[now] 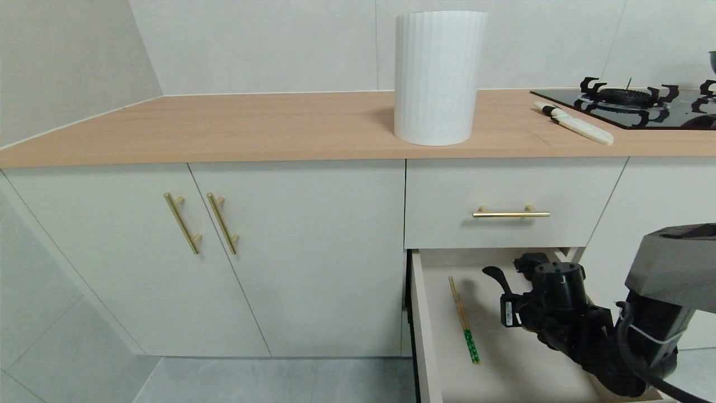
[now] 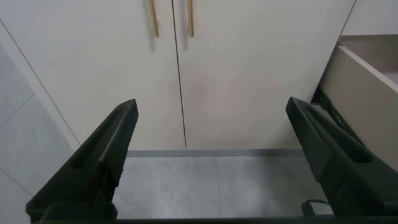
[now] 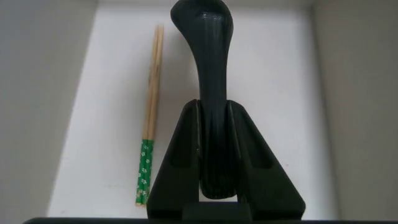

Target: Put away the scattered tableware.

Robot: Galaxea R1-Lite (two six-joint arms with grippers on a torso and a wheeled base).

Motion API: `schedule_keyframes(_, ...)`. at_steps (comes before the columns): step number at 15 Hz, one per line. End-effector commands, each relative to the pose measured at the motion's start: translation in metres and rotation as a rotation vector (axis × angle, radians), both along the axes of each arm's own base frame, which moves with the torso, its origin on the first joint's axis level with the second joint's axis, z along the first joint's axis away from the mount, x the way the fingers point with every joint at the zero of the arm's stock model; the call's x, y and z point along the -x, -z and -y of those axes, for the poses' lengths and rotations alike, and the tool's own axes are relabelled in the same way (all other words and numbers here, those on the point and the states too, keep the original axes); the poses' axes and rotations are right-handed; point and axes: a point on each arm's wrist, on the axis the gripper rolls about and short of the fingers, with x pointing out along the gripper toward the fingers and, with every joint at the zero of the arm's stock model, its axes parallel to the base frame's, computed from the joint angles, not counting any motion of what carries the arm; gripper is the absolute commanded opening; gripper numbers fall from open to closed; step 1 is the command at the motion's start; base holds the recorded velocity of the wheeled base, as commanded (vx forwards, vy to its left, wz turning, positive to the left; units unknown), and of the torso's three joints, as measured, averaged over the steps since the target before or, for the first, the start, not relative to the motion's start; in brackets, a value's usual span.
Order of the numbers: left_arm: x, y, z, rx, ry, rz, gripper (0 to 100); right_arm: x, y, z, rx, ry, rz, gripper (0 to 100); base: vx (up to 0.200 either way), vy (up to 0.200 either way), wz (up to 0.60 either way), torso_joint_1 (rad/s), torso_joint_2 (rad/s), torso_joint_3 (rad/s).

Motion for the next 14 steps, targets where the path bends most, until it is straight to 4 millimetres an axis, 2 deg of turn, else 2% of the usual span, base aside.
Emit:
schedule_keyframes(1, 0.0, 0.0, 0.0, 0.0, 0.0, 0.001, 100, -0.004, 0.026, -0.001, 0.028, 0.001, -0.074, 0, 0.0, 0.0, 0.0, 0.0, 0.0, 0.0)
schedule_keyframes(7, 0.0, 0.0, 0.0, 0.0, 0.0, -0.001, 100, -0.005, 0.045, 0.001, 0.081, 0.008, -0.22, 0, 0.0, 0.0, 0.0, 0.0, 0.0, 0.0)
schedule_keyframes(14, 0.0, 0.0, 0.0, 0.0, 0.0, 0.001, 100, -0.005, 0.046, 0.001, 0.083, 0.009, -0.224, 0, 0.0, 0.0, 0.0, 0.0, 0.0, 0.0)
